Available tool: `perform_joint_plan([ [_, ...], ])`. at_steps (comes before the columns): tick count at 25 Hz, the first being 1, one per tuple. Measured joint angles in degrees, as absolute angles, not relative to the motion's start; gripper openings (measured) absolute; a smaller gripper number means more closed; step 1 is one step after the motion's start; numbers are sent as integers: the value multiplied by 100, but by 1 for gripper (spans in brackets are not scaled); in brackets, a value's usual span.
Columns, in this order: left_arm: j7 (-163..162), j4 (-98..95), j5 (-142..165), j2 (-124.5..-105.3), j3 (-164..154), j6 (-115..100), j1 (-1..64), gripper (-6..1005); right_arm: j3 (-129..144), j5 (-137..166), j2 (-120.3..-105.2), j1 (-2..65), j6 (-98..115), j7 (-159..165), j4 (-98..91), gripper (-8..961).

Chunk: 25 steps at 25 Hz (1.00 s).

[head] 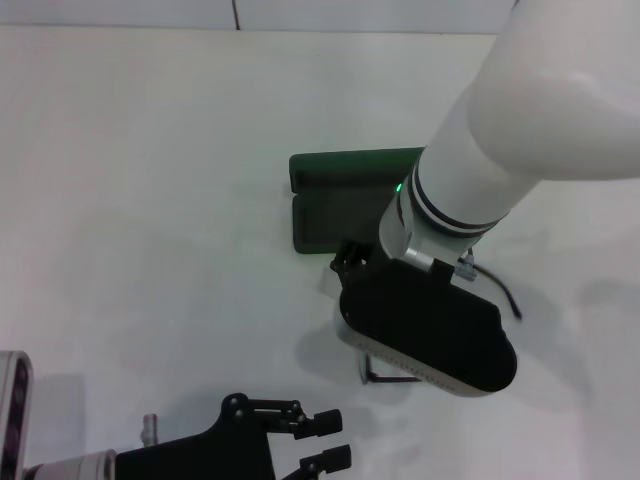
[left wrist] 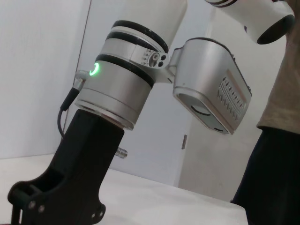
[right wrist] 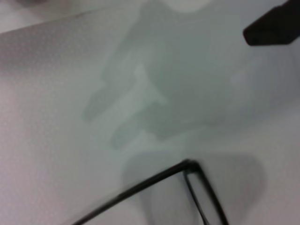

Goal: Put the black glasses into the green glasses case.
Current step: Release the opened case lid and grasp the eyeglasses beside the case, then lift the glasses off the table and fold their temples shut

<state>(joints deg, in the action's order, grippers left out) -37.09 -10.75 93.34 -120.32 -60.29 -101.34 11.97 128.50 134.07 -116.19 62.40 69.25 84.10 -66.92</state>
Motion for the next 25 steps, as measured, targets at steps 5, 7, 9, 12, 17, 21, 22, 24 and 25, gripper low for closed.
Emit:
perform_joint_plan([
  [5, -3672, -1020, 9308, -12032, -6028, -10132, 1207, 226, 12875, 13406, -11619, 6217, 6925, 8410, -6729, 123],
  [7, -3597, -936, 9259, -12031, -6032, -10131, 1203, 225, 12876, 13405, -11618, 6198, 6932, 8410, -6744, 122],
  [9, -3516, -879, 9206, -12027, -6035, -10127, 1202, 224, 12875, 13405, -11618, 6166, 6962, 8410, -6786, 121],
  [12, -3487, -870, 9190, -12023, -6035, -10124, 1194, 223, 12861, 13404, -11618, 6090, 7009, 8413, -6873, 119],
  [17, -3487, -869, 9158, -12023, -6030, -10124, 1238, 221, 12460, 13293, -11619, 5937, 7292, 8545, -6951, 117],
  [21, -3487, -804, 8819, -12038, -6042, -10179, 1317, 219, 11837, 13098, -11619, 5922, 7638, 8637, -6858, 114],
  [22, -3485, -791, 8748, -12040, -6044, -10216, 1339, 218, 11671, 13058, -11619, 5912, 7749, 8664, -6855, 114],
  [24, -3440, -785, 8610, -12039, -6035, -10370, 1366, 217, 11274, 13017, -11619, 5905, 8019, 8813, -6873, 113],
  [25, -3396, -785, 8515, -12031, -6028, -10487, 1389, 217, 11132, 13016, -11619, 5914, 8106, 8888, -6875, 112],
])
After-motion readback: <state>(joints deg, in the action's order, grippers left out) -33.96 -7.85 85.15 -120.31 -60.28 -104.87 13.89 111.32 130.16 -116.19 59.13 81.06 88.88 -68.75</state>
